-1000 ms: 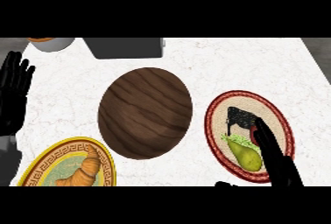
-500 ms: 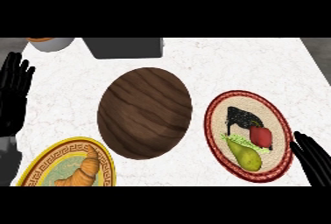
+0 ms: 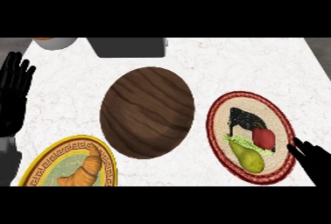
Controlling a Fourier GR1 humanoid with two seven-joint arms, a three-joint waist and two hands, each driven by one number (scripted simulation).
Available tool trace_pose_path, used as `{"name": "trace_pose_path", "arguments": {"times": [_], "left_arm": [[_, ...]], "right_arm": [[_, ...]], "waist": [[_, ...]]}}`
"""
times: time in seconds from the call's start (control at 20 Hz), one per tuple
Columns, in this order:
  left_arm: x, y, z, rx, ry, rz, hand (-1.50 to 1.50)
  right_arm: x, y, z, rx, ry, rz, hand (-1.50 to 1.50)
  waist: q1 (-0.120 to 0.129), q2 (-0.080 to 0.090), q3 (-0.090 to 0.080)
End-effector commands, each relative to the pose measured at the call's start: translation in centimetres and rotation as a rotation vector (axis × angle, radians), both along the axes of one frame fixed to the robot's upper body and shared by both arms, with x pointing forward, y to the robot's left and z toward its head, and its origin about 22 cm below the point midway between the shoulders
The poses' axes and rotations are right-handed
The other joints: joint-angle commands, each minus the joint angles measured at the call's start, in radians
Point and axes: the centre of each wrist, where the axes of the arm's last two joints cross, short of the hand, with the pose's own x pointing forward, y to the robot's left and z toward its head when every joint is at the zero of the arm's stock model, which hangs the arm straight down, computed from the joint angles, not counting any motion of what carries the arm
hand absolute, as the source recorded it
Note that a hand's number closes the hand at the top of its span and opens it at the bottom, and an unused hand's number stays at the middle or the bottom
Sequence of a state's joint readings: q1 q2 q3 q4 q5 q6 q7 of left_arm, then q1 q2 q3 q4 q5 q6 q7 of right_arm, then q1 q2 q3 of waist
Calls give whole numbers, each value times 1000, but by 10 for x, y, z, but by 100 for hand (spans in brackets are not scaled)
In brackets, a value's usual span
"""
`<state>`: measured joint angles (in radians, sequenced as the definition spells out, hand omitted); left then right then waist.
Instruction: Pick the bell pepper from the placemat and place it in the bowl
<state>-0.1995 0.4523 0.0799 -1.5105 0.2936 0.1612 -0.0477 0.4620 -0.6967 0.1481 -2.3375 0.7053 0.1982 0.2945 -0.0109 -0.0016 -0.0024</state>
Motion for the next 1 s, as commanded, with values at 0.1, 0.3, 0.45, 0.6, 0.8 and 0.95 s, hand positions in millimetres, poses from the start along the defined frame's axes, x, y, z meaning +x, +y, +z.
{"name": "trace_pose_path", "arguments": {"times": [0.1, 0.3, 0.45, 0.6, 0.8, 0.95], "left_arm": [[11, 7, 0, -16, 12, -5, 0], [7, 6, -2, -13, -8, -21, 0], [6, -6, 10, -11, -6, -13, 0], [9, 5, -13, 1, 2, -10, 0], [15, 4, 1, -21, 16, -37, 0], [-8, 3, -16, 1, -1, -20, 0]], "right_arm": [[-2, 8, 41, -37, 25, -12, -150], [24, 10, 15, -15, 40, -15, -150], [34, 2, 5, -22, 67, -28, -150], [33, 7, -25, -9, 80, -28, -150], [55, 12, -32, -11, 96, -63, -150], [51, 0, -27, -6, 79, -77, -150]], "waist": [[4, 2, 2], [10, 1, 2], [9, 1, 3], [6, 1, 3], [10, 2, 3], [10, 1, 2]]}}
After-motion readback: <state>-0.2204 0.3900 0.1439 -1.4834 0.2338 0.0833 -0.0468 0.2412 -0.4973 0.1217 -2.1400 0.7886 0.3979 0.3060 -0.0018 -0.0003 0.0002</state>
